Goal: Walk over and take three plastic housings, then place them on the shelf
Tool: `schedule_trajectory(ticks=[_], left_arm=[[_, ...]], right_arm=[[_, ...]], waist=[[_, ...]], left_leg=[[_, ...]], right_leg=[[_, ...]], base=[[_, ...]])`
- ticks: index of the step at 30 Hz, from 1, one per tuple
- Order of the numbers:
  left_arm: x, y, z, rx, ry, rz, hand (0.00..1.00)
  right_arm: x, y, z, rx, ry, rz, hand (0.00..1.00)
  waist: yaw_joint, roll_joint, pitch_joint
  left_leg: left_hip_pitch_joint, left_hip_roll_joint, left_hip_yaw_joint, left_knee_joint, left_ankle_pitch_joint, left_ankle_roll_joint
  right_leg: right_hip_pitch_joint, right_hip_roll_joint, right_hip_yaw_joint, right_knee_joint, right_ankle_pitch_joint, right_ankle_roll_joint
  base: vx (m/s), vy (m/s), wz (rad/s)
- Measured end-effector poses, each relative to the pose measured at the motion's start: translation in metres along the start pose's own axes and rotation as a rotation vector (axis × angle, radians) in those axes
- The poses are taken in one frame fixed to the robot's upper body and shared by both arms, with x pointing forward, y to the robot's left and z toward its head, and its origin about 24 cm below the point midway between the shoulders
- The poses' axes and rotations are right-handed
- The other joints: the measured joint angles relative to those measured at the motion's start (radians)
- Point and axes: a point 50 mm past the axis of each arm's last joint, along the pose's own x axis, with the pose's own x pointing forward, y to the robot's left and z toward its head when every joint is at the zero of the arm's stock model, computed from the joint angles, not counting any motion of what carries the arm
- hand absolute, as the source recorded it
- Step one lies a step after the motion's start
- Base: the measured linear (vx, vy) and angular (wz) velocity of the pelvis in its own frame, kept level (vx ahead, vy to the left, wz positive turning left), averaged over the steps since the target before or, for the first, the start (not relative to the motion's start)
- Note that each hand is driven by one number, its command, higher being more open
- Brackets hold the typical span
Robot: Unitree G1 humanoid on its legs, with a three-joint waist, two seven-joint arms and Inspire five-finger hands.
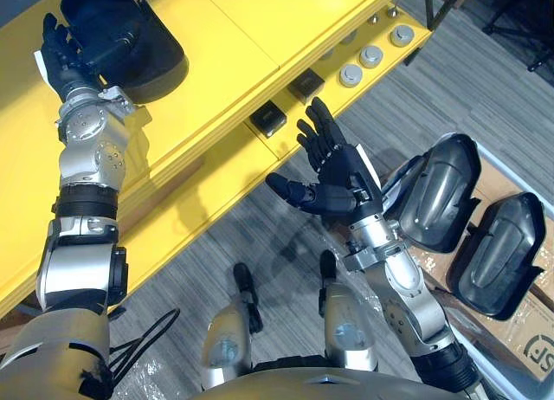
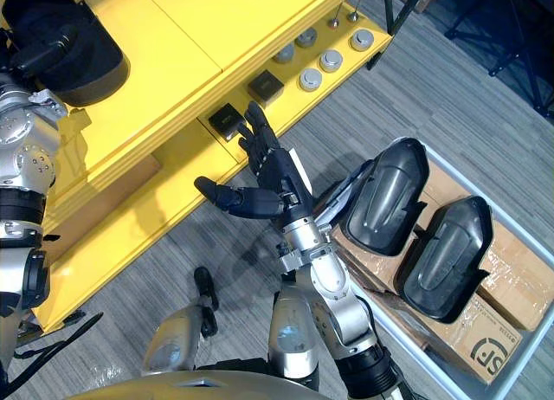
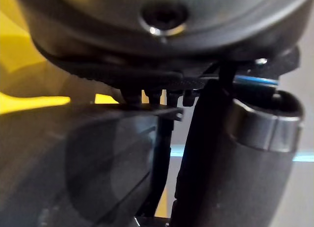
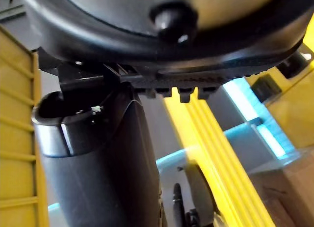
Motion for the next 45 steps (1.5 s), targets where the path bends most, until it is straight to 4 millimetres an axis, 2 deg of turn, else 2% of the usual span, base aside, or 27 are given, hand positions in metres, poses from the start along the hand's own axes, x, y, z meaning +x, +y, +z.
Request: schedule_trajectory(ticks=[2,4,5,8,10,12,15,17,20,21,22,23,26,28,30,32,33,36,38,41,43,44,45], left_arm=[[-0.003,-0.002,0.014,-0.017,-0.057,-0.053,1.00],[-0.007,-0.001,0.027,0.016,-0.106,-0.122,1.00],[-0.009,0.003,0.028,0.076,-0.130,-0.136,1.00],[-0.007,0.013,0.022,0.158,-0.130,-0.099,1.00],[0.000,0.031,0.027,0.215,-0.135,-0.036,1.00],[0.003,0.043,0.035,0.210,-0.162,0.015,1.00],[-0.001,0.062,0.044,0.177,-0.253,0.063,1.00],[-0.016,0.078,0.042,0.184,-0.298,0.066,1.00],[-0.068,0.083,0.026,0.102,-0.368,-0.021,1.00],[-0.098,0.081,0.015,0.071,-0.369,-0.064,1.00],[-0.125,0.082,0.000,0.043,-0.328,-0.090,1.00],[-0.143,0.082,-0.013,0.014,-0.280,-0.104,1.00],[-0.184,0.081,-0.049,-0.041,-0.110,-0.101,1.00],[-0.195,0.074,-0.058,-0.072,-0.062,-0.129,1.00],[-0.205,0.059,-0.060,-0.128,-0.049,-0.195,1.00],[-0.212,0.044,-0.055,-0.190,-0.081,-0.267,1.00],[-0.217,0.034,-0.046,-0.244,-0.132,-0.335,1.00],[-0.224,0.022,-0.037,-0.355,-0.172,-0.437,1.00],[-0.225,0.020,-0.038,-0.401,-0.158,-0.446,1.00],[-0.224,0.022,-0.050,-0.412,-0.097,-0.417,1.00],[-0.222,0.025,-0.059,-0.395,-0.060,-0.373,1.00],[-0.222,0.025,-0.060,-0.391,-0.055,-0.365,1.00],[-0.221,0.027,-0.060,-0.380,-0.052,-0.337,1.00]], right_arm=[[0.000,-0.001,0.001,-0.024,-0.005,-0.003,1.00],[0.000,-0.002,0.002,-0.047,-0.018,-0.003,1.00],[-0.001,-0.003,0.004,-0.051,-0.039,-0.011,1.00],[-0.003,-0.008,0.007,-0.067,-0.057,-0.022,1.00],[-0.003,-0.011,0.008,-0.086,-0.062,-0.023,1.00],[-0.003,-0.014,0.008,-0.093,-0.058,-0.041,1.00],[-0.005,-0.020,0.001,-0.093,-0.030,-0.091,1.00],[-0.007,-0.021,-0.002,-0.083,-0.019,-0.110,1.00],[-0.017,-0.029,-0.004,-0.079,-0.008,-0.177,1.00],[-0.021,-0.035,-0.004,-0.082,-0.005,-0.210,1.00],[-0.024,-0.039,-0.003,-0.079,-0.009,-0.243,1.00],[-0.025,-0.043,-0.001,-0.075,-0.019,-0.263,1.00],[-0.027,-0.052,0.006,-0.071,-0.072,-0.336,1.00],[-0.028,-0.055,0.008,-0.069,-0.101,-0.377,1.00],[-0.030,-0.058,0.009,-0.069,-0.114,-0.445,1.00],[-0.035,-0.058,0.006,-0.068,-0.101,-0.493,1.00],[-0.040,-0.058,0.002,-0.087,-0.082,-0.533,1.00],[-0.058,-0.066,-0.002,-0.142,-0.024,-0.628,1.00],[-0.069,-0.073,-0.001,-0.169,-0.005,-0.679,1.00],[-0.098,-0.088,0.008,-0.273,0.043,-0.782,1.00],[-0.126,-0.101,0.023,-0.351,0.064,-0.862,1.00],[-0.132,-0.104,0.026,-0.365,0.068,-0.879,1.00],[-0.142,-0.109,0.034,-0.389,0.073,-0.901,1.00]], waist=[[0.004,0.001,-0.001],[0.005,0.010,-0.037],[0.011,0.027,-0.080],[0.029,0.054,-0.137],[0.040,0.066,-0.181],[0.049,0.063,-0.202],[0.059,0.064,-0.242],[0.061,0.063,-0.268],[0.084,0.054,-0.294],[0.095,0.049,-0.310],[0.107,0.046,-0.324],[0.114,0.044,-0.332],[0.123,0.042,-0.344],[0.123,0.040,-0.347],[0.120,0.037,-0.351],[0.113,0.031,-0.356],[0.107,0.025,-0.362],[0.093,0.019,-0.379],[0.068,0.019,-0.380],[0.040,0.017,-0.380],[-0.005,0.010,-0.380],[-0.008,0.006,-0.378],[-0.006,0.001,-0.377]], left_leg=[[0.033,-0.002,-0.013,-0.023,0.007,0.001],[0.044,-0.002,-0.031,-0.044,0.010,-0.001],[0.054,-0.004,-0.045,-0.058,0.011,-0.002],[0.084,-0.007,-0.066,-0.077,0.011,-0.002],[0.106,-0.006,-0.084,-0.090,0.011,-0.002],[0.119,-0.008,-0.092,-0.092,0.011,-0.003],[0.120,-0.010,-0.104,-0.097,0.012,-0.004],[0.120,-0.012,-0.109,-0.097,0.012,-0.005],[0.128,-0.013,-0.125,-0.098,0.010,-0.008],[0.128,-0.013,-0.132,-0.099,0.009,-0.011],[0.128,-0.014,-0.140,-0.099,0.009,-0.014],[0.128,-0.013,-0.146,-0.100,0.010,-0.016],[0.119,-0.012,-0.163,-0.103,0.017,-0.020],[0.105,-0.011,-0.169,-0.103,0.024,-0.021],[0.094,-0.010,-0.165,-0.104,0.026,-0.025],[0.094,-0.009,-0.148,-0.104,0.026,-0.025],[0.094,-0.004,-0.119,-0.103,0.025,-0.023],[0.099,0.007,-0.045,-0.100,0.020,-0.023],[0.107,0.014,-0.008,-0.099,0.014,-0.030],[0.154,0.032,0.105,-0.099,-0.020,-0.042],[0.162,0.040,0.154,-0.072,-0.058,-0.057],[0.158,0.041,0.153,-0.049,-0.077,-0.057],[0.130,0.033,0.090,0.027,-0.146,-0.055]], right_leg=[[0.043,0.001,-0.019,-0.021,0.000,-0.001],[0.071,0.002,-0.045,-0.050,-0.001,-0.001],[0.094,0.002,-0.064,-0.073,0.000,0.000],[0.147,0.003,-0.093,-0.107,-0.001,0.000],[0.185,0.006,-0.118,-0.126,-0.001,-0.001],[0.208,0.006,-0.130,-0.140,-0.001,-0.001],[0.219,0.005,-0.144,-0.147,-0.001,-0.001],[0.225,0.003,-0.149,-0.153,-0.001,0.000],[0.251,0.003,-0.170,-0.166,-0.001,0.000],[0.252,0.003,-0.178,-0.172,-0.001,0.001],[0.257,0.003,-0.189,-0.172,-0.003,0.000],[0.261,0.003,-0.197,-0.173,-0.003,-0.001],[0.268,0.006,-0.220,-0.173,-0.008,-0.005],[0.259,0.007,-0.225,-0.174,-0.010,-0.008],[0.242,0.007,-0.221,-0.172,-0.007,-0.005],[0.231,0.007,-0.203,-0.170,-0.003,-0.003],[0.212,0.009,-0.172,-0.169,0.003,-0.004],[0.173,0.020,-0.094,-0.172,0.030,-0.002],[0.155,0.028,-0.054,-0.170,0.039,-0.002],[0.130,0.054,0.065,-0.173,0.054,-0.007],[0.100,0.070,0.137,-0.170,0.054,-0.006],[0.089,0.074,0.160,-0.170,0.055,-0.007],[0.070,0.088,0.213,-0.167,0.054,-0.012]], base=[[0.08,-0.005,0.23],[0.10,-0.004,0.31],[0.14,-0.006,0.25],[0.10,-0.004,0.25],[0.08,-0.012,0.25],[0.02,-0.006,0.16],[-0.02,0.002,0.12],[-0.03,0.003,0.09],[-0.02,-0.008,0.15],[-0.04,-0.015,0.17],[-0.03,-0.020,0.21],[-0.02,-0.015,0.21],[-0.06,-0.024,0.24],[-0.09,-0.015,0.12],[-0.07,0.003,-0.05],[-0.04,0.013,-0.30],[-0.02,0.017,-0.48],[0.01,0.000,-0.73],[0.01,0.006,-0.75],[0.02,0.008,-1.21],[0.00,0.003,-0.91],[0.01,-0.001,-1.06],[0.03,0.003,-1.41]])
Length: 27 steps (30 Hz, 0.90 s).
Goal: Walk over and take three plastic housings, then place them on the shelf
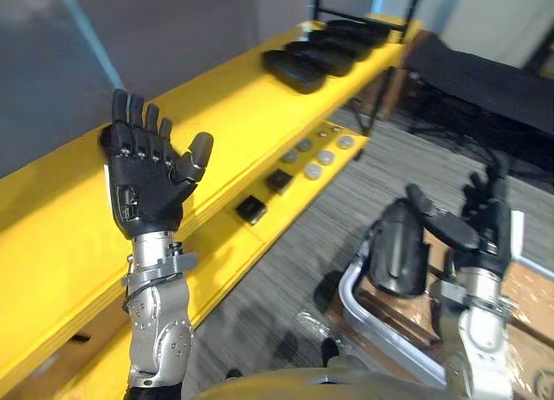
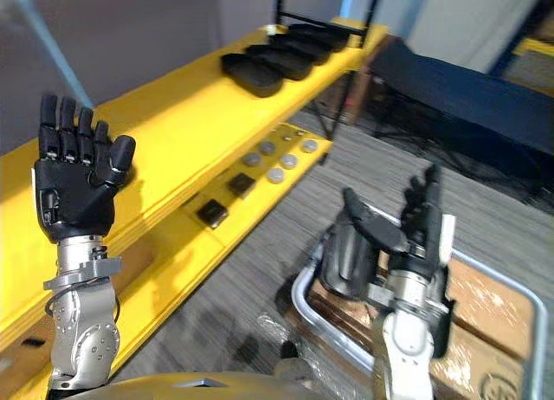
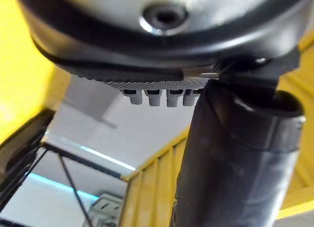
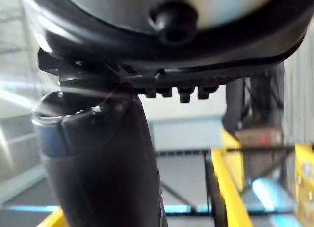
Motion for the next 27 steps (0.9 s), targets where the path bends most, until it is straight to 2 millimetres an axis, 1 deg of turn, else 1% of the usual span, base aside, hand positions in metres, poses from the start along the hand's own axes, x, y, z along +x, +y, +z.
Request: schedule_trajectory(ticks=[1,2,3,4,5,7,8,9,11,12,13,14,15,16,17,18,19,20,21,22,23,24,25,26,27], left_arm=[[0.000,0.004,0.002,0.021,-0.010,0.039,1.00],[-0.001,0.007,0.004,0.039,-0.017,0.062,1.00],[-0.002,0.013,0.008,0.058,-0.029,0.108,1.00],[-0.004,0.016,0.010,0.065,-0.038,0.130,1.00],[-0.006,0.020,0.014,0.069,-0.050,0.152,1.00],[-0.006,0.021,0.016,0.059,-0.054,0.134,1.00],[-0.005,0.020,0.015,0.057,-0.052,0.108,1.00],[-0.005,0.019,0.015,0.054,-0.053,0.077,1.00],[-0.003,0.016,0.016,0.033,-0.060,0.034,1.00],[0.000,0.014,0.017,0.034,-0.070,0.009,1.00],[0.001,0.013,0.018,0.036,-0.077,0.001,1.00],[0.003,0.013,0.021,0.036,-0.089,-0.009,1.00],[0.006,0.011,0.023,0.028,-0.105,-0.030,1.00],[0.007,0.009,0.027,0.012,-0.116,-0.043,1.00],[0.007,0.008,0.030,0.013,-0.128,-0.048,1.00],[0.007,0.009,0.036,0.020,-0.153,-0.048,1.00],[0.009,0.010,0.039,0.035,-0.167,-0.052,1.00],[0.009,0.012,0.040,0.039,-0.168,-0.048,1.00],[0.007,0.014,0.040,0.046,-0.164,-0.039,1.00],[0.007,0.013,0.039,0.043,-0.161,-0.041,1.00],[0.007,0.012,0.038,0.036,-0.158,-0.050,1.00],[0.008,0.009,0.036,0.010,-0.154,-0.070,1.00],[0.007,0.009,0.035,-0.017,-0.146,-0.071,1.00],[0.007,0.010,0.033,-0.031,-0.138,-0.063,1.00],[0.006,0.015,0.028,-0.059,-0.110,-0.038,1.00]], right_arm=[[0.001,-0.008,0.005,0.002,-0.013,-0.001,1.00],[0.003,-0.010,0.007,0.018,-0.023,0.008,1.00],[0.004,-0.009,0.011,0.048,-0.051,0.032,1.00],[0.006,-0.008,0.013,0.056,-0.068,0.050,1.00],[0.007,-0.004,0.017,0.054,-0.105,0.065,1.00],[0.006,-0.001,0.019,0.033,-0.136,0.063,1.00],[0.006,0.002,0.017,0.014,-0.132,0.069,1.00],[0.006,0.003,0.013,-0.017,-0.122,0.069,1.00],[0.009,0.004,0.007,-0.037,-0.109,0.064,1.00],[0.012,0.002,0.000,-0.033,-0.088,0.039,1.00],[0.013,0.002,-0.002,-0.027,-0.083,0.030,1.00],[0.013,0.002,-0.005,-0.009,-0.078,0.018,1.00],[0.011,0.004,-0.007,0.047,-0.076,0.001,1.00],[0.007,0.007,-0.008,0.141,-0.086,-0.017,1.00],[0.006,0.010,-0.008,0.193,-0.097,-0.023,1.00],[0.009,0.020,-0.006,0.272,-0.129,-0.004,1.00],[0.016,0.033,-0.002,0.312,-0.170,0.037,1.00],[0.020,0.042,-0.001,0.329,-0.182,0.068,1.00],[0.028,0.066,0.000,0.315,-0.185,0.151,1.00],[0.032,0.083,-0.002,0.279,-0.177,0.215,1.00],[0.032,0.098,-0.005,0.237,-0.152,0.281,1.00],[0.027,0.114,-0.010,0.199,-0.123,0.357,1.00],[0.020,0.125,-0.014,0.182,-0.090,0.403,1.00],[0.017,0.127,-0.017,0.181,-0.066,0.410,1.00],[0.013,0.127,-0.022,0.178,-0.023,0.412,1.00]], waist=[[0.010,0.004,0.000],[0.011,0.010,-0.001],[0.012,0.024,-0.002],[0.013,0.032,0.000],[0.017,0.043,0.000],[0.020,0.044,0.001],[0.028,0.044,0.006],[0.033,0.047,0.008],[0.037,0.058,0.024],[0.036,0.074,0.048],[0.037,0.078,0.059],[0.038,0.084,0.076],[0.044,0.083,0.097],[0.058,0.069,0.110],[0.064,0.059,0.121],[0.068,0.057,0.130],[0.072,0.064,0.135],[0.073,0.059,0.132],[0.084,0.062,0.133],[0.094,0.067,0.135],[0.110,0.075,0.134],[0.134,0.076,0.135],[0.151,0.058,0.130],[0.158,0.055,0.130],[0.166,0.037,0.126]], left_leg=[[-0.035,-0.025,-0.124,0.098,-0.087,0.015],[-0.050,-0.034,-0.174,0.144,-0.123,0.022],[-0.074,-0.034,-0.247,0.226,-0.179,0.042],[-0.082,-0.031,-0.285,0.256,-0.205,0.042],[-0.097,-0.025,-0.303,0.295,-0.238,0.047],[-0.113,-0.027,-0.288,0.308,-0.250,0.050],[-0.113,-0.030,-0.285,0.310,-0.252,0.054],[-0.112,-0.032,-0.287,0.317,-0.254,0.057],[-0.108,-0.035,-0.300,0.322,-0.254,0.058],[-0.096,-0.042,-0.312,0.322,-0.250,0.065],[-0.088,-0.046,-0.315,0.321,-0.248,0.069],[-0.074,-0.048,-0.313,0.319,-0.248,0.071],[-0.054,-0.052,-0.297,0.317,-0.249,0.073],[-0.040,-0.060,-0.273,0.322,-0.249,0.080],[-0.031,-0.063,-0.259,0.325,-0.250,0.088],[-0.054,-0.051,-0.236,0.342,-0.246,0.108],[-0.068,-0.035,-0.200,0.340,-0.237,0.119],[-0.073,-0.029,-0.185,0.340,-0.229,0.120],[-0.073,-0.010,-0.157,0.337,-0.213,0.117],[-0.076,0.014,-0.147,0.341,-0.205,0.109],[-0.089,0.040,-0.145,0.344,-0.197,0.096],[-0.110,0.071,-0.151,0.342,-0.176,0.076],[-0.133,0.092,-0.159,0.337,-0.152,0.050],[-0.146,0.103,-0.162,0.338,-0.143,0.038],[-0.160,0.123,-0.160,0.346,-0.129,0.014]], right_leg=[[-0.015,0.021,0.063,0.001,0.007,-0.006],[-0.018,0.036,0.091,0.001,0.012,-0.013],[-0.026,0.066,0.138,0.002,0.024,-0.025],[-0.032,0.082,0.159,0.002,0.029,-0.029],[-0.046,0.099,0.189,-0.002,0.038,-0.024],[-0.067,0.099,0.204,-0.004,0.045,-0.016],[-0.068,0.096,0.206,-0.005,0.052,-0.007],[-0.067,0.095,0.202,0.000,0.051,-0.007],[-0.067,0.095,0.185,0.021,0.049,-0.009],[-0.070,0.096,0.176,0.058,0.047,-0.011],[-0.072,0.097,0.177,0.075,0.046,-0.010],[-0.080,0.101,0.180,0.109,0.043,-0.007],[-0.091,0.106,0.176,0.153,0.038,-0.001],[-0.099,0.103,0.149,0.175,0.039,-0.001],[-0.097,0.093,0.129,0.174,0.044,-0.001],[-0.093,0.088,0.125,0.126,0.086,0.032],[-0.121,0.076,0.067,0.192,0.062,-0.012],[-0.145,0.061,0.020,0.291,-0.006,-0.048],[-0.168,0.017,-0.049,0.483,-0.111,-0.096],[-0.168,-0.017,-0.082,0.579,-0.152,-0.097],[-0.154,-0.051,-0.101,0.652,-0.174,-0.097],[-0.127,-0.093,-0.108,0.710,-0.182,-0.096],[-0.098,-0.129,-0.101,0.735,-0.180,-0.093],[-0.083,-0.145,-0.089,0.733,-0.179,-0.091],[-0.049,-0.172,-0.071,0.709,-0.171,-0.077]], base=[[0.04,0.021,-1.51],[0.05,0.037,-1.57],[0.05,0.047,-1.22],[0.04,0.085,-1.31],[0.04,0.098,-0.86],[0.04,0.076,-0.41],[0.05,0.057,-0.05],[0.05,0.060,0.04],[0.03,0.052,0.13],[0.01,0.054,0.08],[-0.02,0.067,-0.04],[-0.06,0.055,-0.29],[-0.08,0.048,-0.54],[-0.12,0.028,-0.64],[-0.22,-0.015,-0.75],[-0.30,-0.002,-0.80],[-0.29,0.001,-0.71],[-0.23,0.025,-0.66],[-0.18,-0.020,-0.51],[-0.18,-0.055,-0.54],[-0.18,-0.143,-0.33],[-0.17,-0.238,-0.18],[-0.18,-0.356,-0.09],[-0.17,-0.441,-0.17],[-0.14,-0.408,-0.24]])
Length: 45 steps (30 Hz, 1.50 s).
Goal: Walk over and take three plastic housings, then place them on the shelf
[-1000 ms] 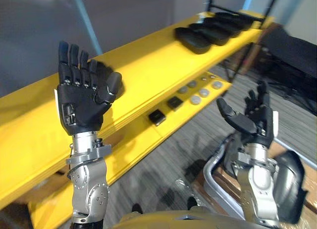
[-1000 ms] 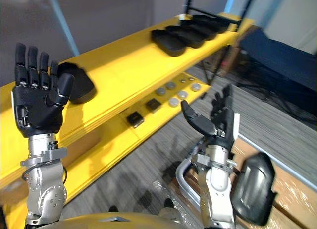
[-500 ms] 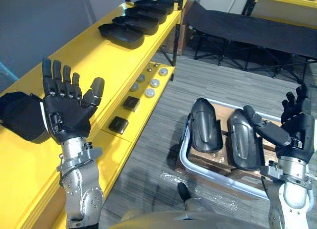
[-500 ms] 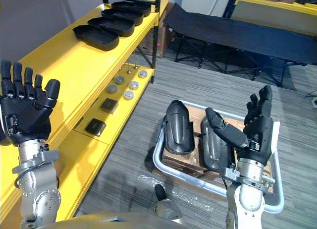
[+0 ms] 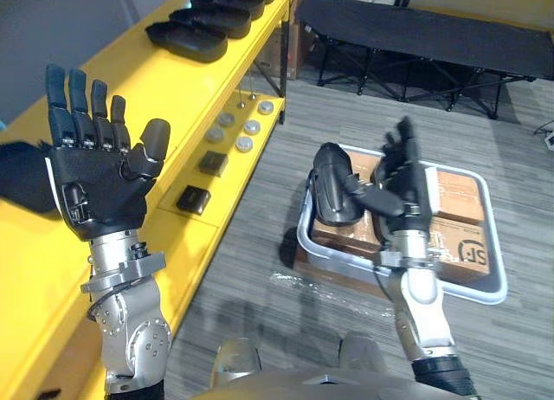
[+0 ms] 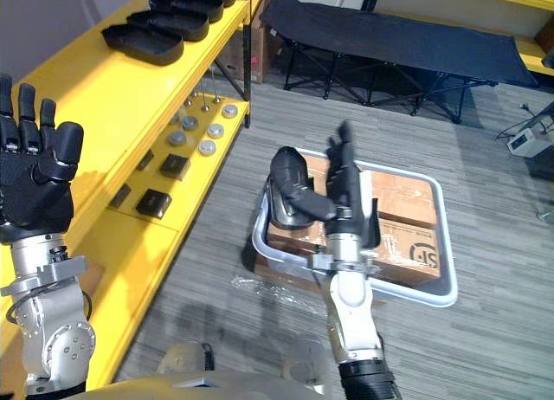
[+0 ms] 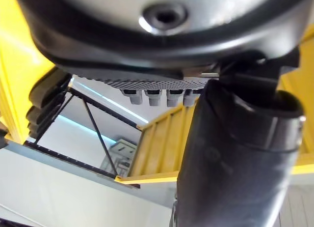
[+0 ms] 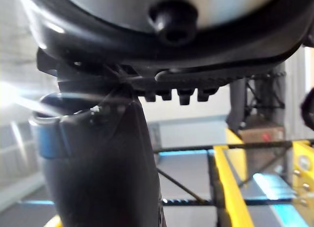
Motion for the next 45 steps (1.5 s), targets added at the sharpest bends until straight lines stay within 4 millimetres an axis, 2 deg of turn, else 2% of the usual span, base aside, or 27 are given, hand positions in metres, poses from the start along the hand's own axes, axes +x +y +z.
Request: schedule_trajectory(ticks=[1,2,3,4,5,6,7,8,9,10,11,13,16,17,18,21,23,26,29,30,32,34,36,38,39,43,45], left_arm=[[-0.002,0.003,-0.005,-0.019,0.023,0.021,1.00],[-0.007,0.006,-0.008,-0.030,0.051,0.043,1.00],[-0.013,0.006,-0.012,-0.041,0.073,0.061,1.00],[-0.017,0.006,-0.015,-0.050,0.090,0.072,1.00],[-0.024,0.002,-0.023,-0.078,0.135,0.082,1.00],[-0.030,-0.006,-0.034,-0.119,0.194,0.078,1.00],[-0.033,-0.010,-0.039,-0.139,0.224,0.078,1.00],[-0.037,-0.013,-0.045,-0.160,0.263,0.076,1.00],[-0.040,-0.017,-0.051,-0.176,0.300,0.058,1.00],[-0.042,-0.020,-0.054,-0.188,0.318,0.038,1.00],[-0.042,-0.021,-0.054,-0.190,0.318,0.029,1.00],[-0.037,-0.025,-0.054,-0.196,0.304,0.004,1.00],[-0.033,-0.034,-0.057,-0.214,0.314,-0.042,1.00],[-0.032,-0.036,-0.058,-0.220,0.316,-0.054,1.00],[-0.029,-0.039,-0.061,-0.223,0.331,-0.080,1.00],[-0.030,-0.034,-0.073,-0.180,0.427,-0.099,1.00],[-0.033,-0.030,-0.077,-0.121,0.474,-0.104,1.00],[-0.034,-0.026,-0.078,-0.069,0.498,-0.104,1.00],[-0.034,-0.022,-0.076,-0.049,0.493,-0.083,1.00],[-0.033,-0.023,-0.076,-0.037,0.489,-0.088,1.00],[-0.033,-0.023,-0.076,-0.037,0.488,-0.086,1.00],[-0.029,-0.026,-0.077,-0.040,0.478,-0.099,1.00],[-0.026,-0.028,-0.077,-0.037,0.468,-0.113,1.00],[-0.023,-0.030,-0.076,0.012,0.454,-0.136,1.00],[-0.020,-0.032,-0.074,0.076,0.420,-0.149,1.00],[-0.008,-0.044,-0.069,0.149,0.316,-0.242,1.00],[0.000,-0.055,-0.075,0.132,0.282,-0.289,1.00]], right_arm=[[-0.002,-0.002,-0.003,-0.006,0.029,-0.001,1.00],[-0.009,-0.007,-0.007,-0.013,0.074,-0.006,1.00],[-0.015,-0.015,-0.010,-0.023,0.111,-0.011,1.00],[-0.018,-0.020,-0.012,-0.031,0.133,-0.021,1.00],[-0.026,-0.035,-0.016,-0.037,0.183,-0.060,1.00],[-0.036,-0.049,-0.020,-0.056,0.229,-0.114,1.00],[-0.041,-0.058,-0.020,-0.078,0.247,-0.139,1.00],[-0.049,-0.069,-0.020,-0.103,0.271,-0.171,1.00],[-0.059,-0.078,-0.019,-0.117,0.288,-0.207,1.00],[-0.063,-0.084,-0.012,-0.131,0.278,-0.220,1.00],[-0.063,-0.085,-0.008,-0.131,0.264,-0.220,1.00],[-0.056,-0.080,0.001,-0.119,0.208,-0.190,1.00],[-0.051,-0.075,0.001,-0.079,0.196,-0.184,1.00],[-0.049,-0.075,0.001,-0.078,0.192,-0.190,1.00],[-0.045,-0.075,-0.001,-0.083,0.184,-0.220,1.00],[-0.045,-0.075,-0.026,-0.073,0.263,-0.306,1.00],[-0.050,-0.077,-0.037,-0.068,0.305,-0.361,1.00],[-0.048,-0.082,-0.037,-0.094,0.305,-0.392,1.00],[-0.022,-0.098,-0.033,-0.143,0.253,-0.448,1.00],[-0.001,-0.108,-0.025,-0.164,0.204,-0.478,1.00],[0.020,-0.118,-0.015,-0.176,0.155,-0.501,1.00],[0.058,-0.130,0.006,-0.194,0.078,-0.538,1.00],[0.078,-0.137,0.021,-0.218,0.032,-0.557,1.00],[0.092,-0.139,0.035,-0.231,-0.012,-0.556,1.00],[0.106,-0.141,0.045,-0.258,-0.024,-0.540,1.00],[0.131,-0.149,0.061,-0.312,-0.011,-0.523,1.00],[0.148,-0.154,0.069,-0.365,0.020,-0.520,1.00]], waist=[[-0.001,-0.010,-0.005],[-0.005,-0.034,-0.017],[-0.021,-0.036,-0.020],[-0.027,-0.033,-0.022],[-0.040,-0.023,-0.023],[-0.069,-0.005,-0.021],[-0.083,0.007,-0.019],[-0.103,0.014,-0.020],[-0.114,0.015,-0.021],[-0.118,0.019,-0.023],[-0.118,0.026,-0.028],[-0.117,0.041,-0.037],[-0.118,0.054,-0.045],[-0.118,0.055,-0.046],[-0.117,0.052,-0.044],[-0.104,0.018,-0.025],[-0.086,0.008,-0.022],[-0.080,0.007,-0.019],[-0.077,0.006,0.006],[-0.074,0.012,0.029],[-0.073,0.017,0.058],[-0.053,0.023,0.112],[-0.039,0.033,0.139],[-0.024,0.043,0.165],[-0.018,0.048,0.184],[0.009,0.057,0.204],[0.029,0.071,0.214]], left_leg=[[-0.016,0.015,0.000,0.014,0.009,-0.016],[-0.041,0.031,0.001,0.034,0.021,-0.037],[-0.060,0.047,-0.011,0.041,0.035,-0.060],[-0.067,0.063,-0.020,0.035,0.046,-0.074],[-0.076,0.091,-0.037,0.006,0.080,-0.082],[-0.092,0.115,-0.055,-0.011,0.124,-0.040],[-0.095,0.129,-0.050,-0.020,0.151,-0.004],[-0.089,0.140,-0.034,-0.044,0.210,0.016],[-0.066,0.143,0.000,-0.085,0.287,0.009],[-0.052,0.131,0.007,-0.096,0.294,-0.003],[-0.046,0.118,0.006,-0.094,0.280,-0.009],[-0.043,0.067,-0.011,-0.047,0.197,-0.012],[-0.028,0.030,-0.001,-0.029,0.075,0.004],[-0.024,0.022,0.000,-0.049,0.056,-0.008],[-0.018,0.000,0.006,-0.086,0.031,-0.044],[-0.039,-0.050,0.003,-0.060,0.035,-0.042],[-0.079,-0.066,-0.009,-0.046,0.040,-0.029],[-0.113,-0.067,-0.034,-0.033,0.053,-0.034],[-0.139,-0.051,-0.069,-0.040,0.077,-0.043],[-0.165,-0.042,-0.088,-0.047,0.096,-0.048],[-0.184,-0.039,-0.103,-0.068,0.122,-0.051],[-0.202,-0.037,-0.114,-0.105,0.167,-0.053],[-0.219,-0.038,-0.131,-0.125,0.191,-0.056],[-0.225,-0.043,-0.146,-0.145,0.209,-0.056],[-0.231,-0.047,-0.156,-0.161,0.223,-0.054],[-0.283,-0.058,-0.197,-0.190,0.263,-0.052],[-0.303,-0.077,-0.219,-0.223,0.296,-0.048]], right_leg=[[0.030,-0.014,0.003,-0.057,0.010,0.017],[0.067,-0.025,-0.006,-0.183,0.024,0.077],[0.105,-0.012,-0.033,-0.243,-0.048,0.168],[0.110,-0.001,-0.055,-0.271,-0.084,0.200],[0.118,0.024,-0.099,-0.311,-0.142,0.212],[0.130,0.056,-0.135,-0.346,-0.168,0.182],[0.131,0.072,-0.144,-0.355,-0.168,0.178],[0.129,0.087,-0.147,-0.362,-0.156,0.159],[0.124,0.093,-0.143,-0.366,-0.145,0.140],[0.108,0.096,-0.130,-0.381,-0.131,0.117],[0.097,0.097,-0.116,-0.388,-0.124,0.105],[0.044,0.095,-0.063,-0.391,-0.103,0.090],[0.020,0.087,-0.051,-0.393,-0.079,0.110],[0.011,0.083,-0.051,-0.393,-0.074,0.118],[-0.004,0.064,-0.051,-0.396,-0.064,0.136],[0.023,0.006,-0.068,-0.463,-0.001,0.167],[0.032,-0.008,-0.108,-0.525,0.050,0.168],[0.048,-0.005,-0.147,-0.569,0.081,0.170],[0.065,0.022,-0.184,-0.616,0.106,0.157],[0.054,0.037,-0.201,-0.630,0.118,0.148],[0.042,0.046,-0.215,-0.642,0.130,0.142],[0.013,0.055,-0.226,-0.644,0.149,0.133],[-0.003,0.058,-0.241,-0.641,0.154,0.129],[-0.010,0.056,-0.257,-0.632,0.155,0.128],[-0.022,0.054,-0.266,-0.616,0.152,0.126],[-0.073,0.049,-0.300,-0.580,0.140,0.123],[-0.116,0.026,-0.316,-0.524,0.118,0.126]], base=[[-0.16,-0.461,-0.36],[-0.17,-0.516,-0.28],[-0.18,-0.515,-0.27],[-0.17,-0.511,-0.28],[-0.16,-0.464,-0.16],[-0.16,-0.453,-0.08],[-0.16,-0.385,0.04],[-0.14,-0.300,-0.17],[-0.15,-0.295,-0.45],[-0.10,-0.183,-0.59],[-0.09,-0.087,-0.82],[-0.10,0.004,-0.80],[-0.14,0.113,-0.34],[-0.15,0.148,0.01],[-0.12,0.152,0.02],[-0.18,0.220,0.06],[-0.11,0.130,0.19],[-0.06,0.044,0.26],[-0.08,-0.046,0.27],[-0.11,-0.061,0.25],[-0.10,-0.050,0.20],[-0.11,-0.048,0.12],[-0.10,-0.030,0.21],[-0.07,-0.021,0.25],[-0.05,-0.011,0.22],[-0.05,-0.011,0.32],[-0.07,-0.002,0.35]])
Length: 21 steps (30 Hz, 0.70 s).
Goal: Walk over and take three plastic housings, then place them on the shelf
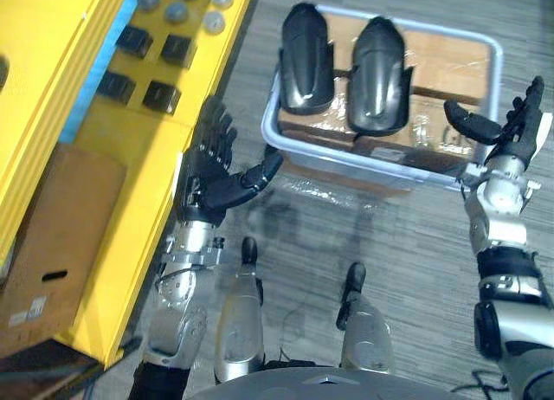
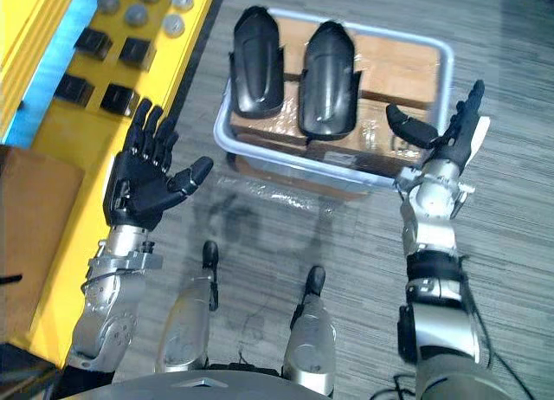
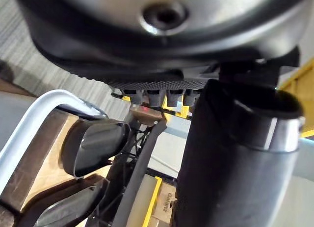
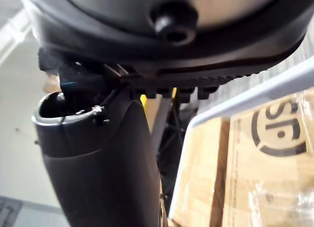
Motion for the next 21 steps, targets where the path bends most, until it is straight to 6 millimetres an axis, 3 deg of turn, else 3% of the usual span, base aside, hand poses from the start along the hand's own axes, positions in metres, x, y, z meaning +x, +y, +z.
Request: schedule_trajectory(ticks=[4,10,18,19,21], left_arm=[[0.009,-0.011,-0.013,0.014,0.033,-0.056,1.00],[0.006,-0.017,-0.039,0.018,0.139,-0.068,1.00],[0.008,-0.030,-0.047,0.006,0.167,-0.107,1.00],[0.009,-0.034,-0.048,0.002,0.168,-0.123,1.00],[0.009,-0.038,-0.048,-0.005,0.170,-0.140,1.00]], right_arm=[[0.022,0.006,0.025,-0.079,-0.016,0.015,1.00],[0.044,-0.001,0.051,-0.202,0.010,0.008,1.00],[0.057,-0.008,0.072,-0.398,0.100,-0.076,1.00],[0.057,-0.009,0.073,-0.404,0.119,-0.095,0.00],[0.058,-0.012,0.074,-0.418,0.140,-0.115,0.00]], waist=[[0.022,0.039,0.026],[0.060,0.060,0.061],[0.095,0.089,0.075],[0.100,0.089,0.074],[0.106,0.090,0.074]], left_leg=[[-0.033,-0.029,-0.027,-0.014,0.026,0.009],[-0.066,-0.054,-0.051,-0.013,0.043,0.015],[-0.115,-0.057,-0.070,-0.008,0.058,0.016],[-0.117,-0.057,-0.072,-0.008,0.061,0.015],[-0.120,-0.057,-0.075,-0.009,0.065,0.014]], right_leg=[[-0.044,-0.033,-0.024,0.063,-0.020,0.006],[-0.078,-0.061,-0.040,0.109,-0.040,0.012],[-0.130,-0.067,-0.054,0.147,-0.050,0.004],[-0.134,-0.067,-0.054,0.151,-0.051,0.003],[-0.138,-0.069,-0.055,0.161,-0.059,0.002]], base=[[-0.05,0.011,0.27],[-0.04,0.001,0.14],[-0.05,-0.018,0.06],[-0.06,-0.030,0.05],[-0.05,-0.025,0.05]])
